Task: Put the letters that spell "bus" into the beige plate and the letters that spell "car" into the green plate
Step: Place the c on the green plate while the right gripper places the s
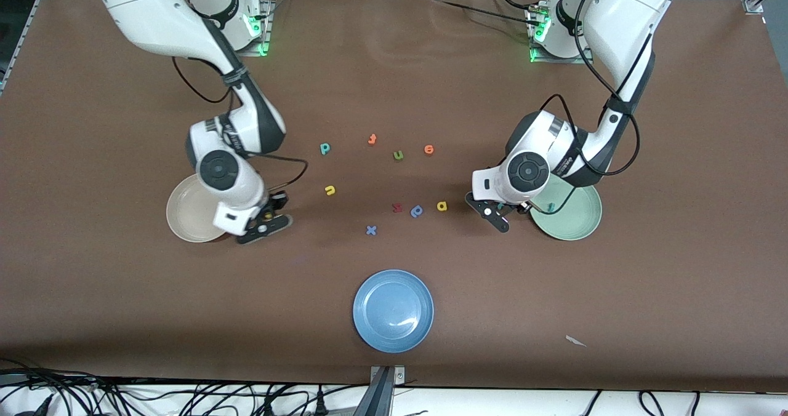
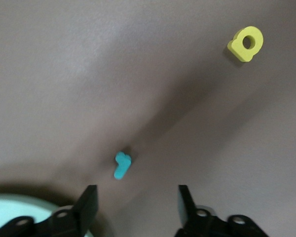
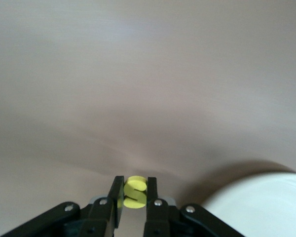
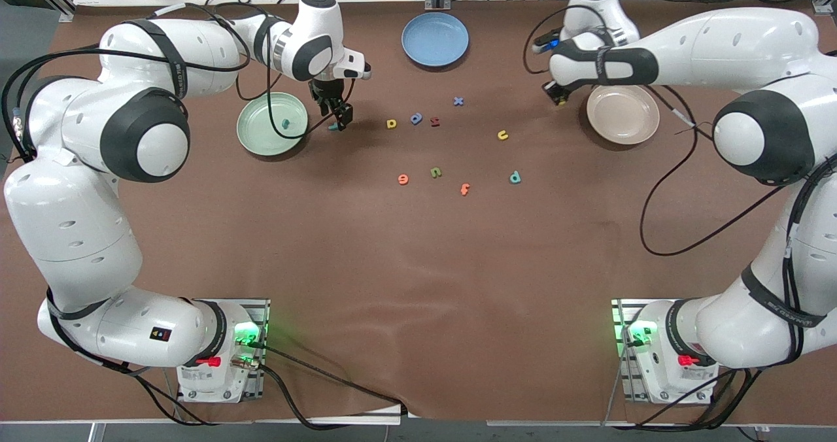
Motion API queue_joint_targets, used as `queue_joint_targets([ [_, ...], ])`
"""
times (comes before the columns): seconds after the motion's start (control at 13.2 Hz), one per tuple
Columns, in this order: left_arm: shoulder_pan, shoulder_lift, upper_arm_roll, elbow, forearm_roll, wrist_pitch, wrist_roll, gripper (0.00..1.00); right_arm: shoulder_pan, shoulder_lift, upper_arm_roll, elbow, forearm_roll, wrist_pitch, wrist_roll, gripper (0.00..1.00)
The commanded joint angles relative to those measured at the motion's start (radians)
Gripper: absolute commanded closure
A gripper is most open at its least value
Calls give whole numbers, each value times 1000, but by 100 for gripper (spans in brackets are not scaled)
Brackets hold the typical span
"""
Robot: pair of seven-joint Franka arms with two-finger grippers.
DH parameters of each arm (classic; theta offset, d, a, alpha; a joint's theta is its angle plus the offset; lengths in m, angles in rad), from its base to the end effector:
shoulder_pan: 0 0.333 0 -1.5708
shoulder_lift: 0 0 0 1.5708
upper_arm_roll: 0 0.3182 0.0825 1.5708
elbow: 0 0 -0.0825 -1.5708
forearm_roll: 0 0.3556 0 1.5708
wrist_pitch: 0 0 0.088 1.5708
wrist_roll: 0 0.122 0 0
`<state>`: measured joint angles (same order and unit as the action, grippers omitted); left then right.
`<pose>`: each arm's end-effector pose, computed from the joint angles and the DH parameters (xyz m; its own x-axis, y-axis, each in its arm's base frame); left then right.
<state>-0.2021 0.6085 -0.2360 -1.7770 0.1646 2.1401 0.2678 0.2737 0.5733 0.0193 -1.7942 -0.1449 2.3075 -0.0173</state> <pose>0.5612 -0.2428 0.2135 0.6862 -0.6969 -0.2085 -0.6989 -0.7111 0.0768 0.6049 0.1769 0.2322 0.9171 0.3934 -0.0653 0.3980 -0.9130 0.0895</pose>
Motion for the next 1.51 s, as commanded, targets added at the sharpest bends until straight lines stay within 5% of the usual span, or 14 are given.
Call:
queue_joint_targets([
  [0.0,15,36,-3,4,80,44,54,41,1,-70,-59,-66,4,-14,-1,98],
  [0.3,24,60,-3,2,124,69,48,47,-30,-90,-148,-132,17,10,-27,97],
  [0.61,21,59,-5,-7,124,69,41,47,-93,-136,-177,-226,184,79,-194,91],
  [0.68,16,60,-5,-7,124,69,41,48,-93,-144,-182,-234,230,90,-194,79],
  [0.83,13,60,-5,-7,124,69,41,51,-91,-145,-188,-231,258,81,-191,0],
  [1.06,12,60,-5,-5,125,69,44,94,-82,-147,-177,-222,287,78,-143,0],
  [1.44,21,22,-5,5,125,47,48,100,-62,-141,-29,-186,288,78,175,0],
])
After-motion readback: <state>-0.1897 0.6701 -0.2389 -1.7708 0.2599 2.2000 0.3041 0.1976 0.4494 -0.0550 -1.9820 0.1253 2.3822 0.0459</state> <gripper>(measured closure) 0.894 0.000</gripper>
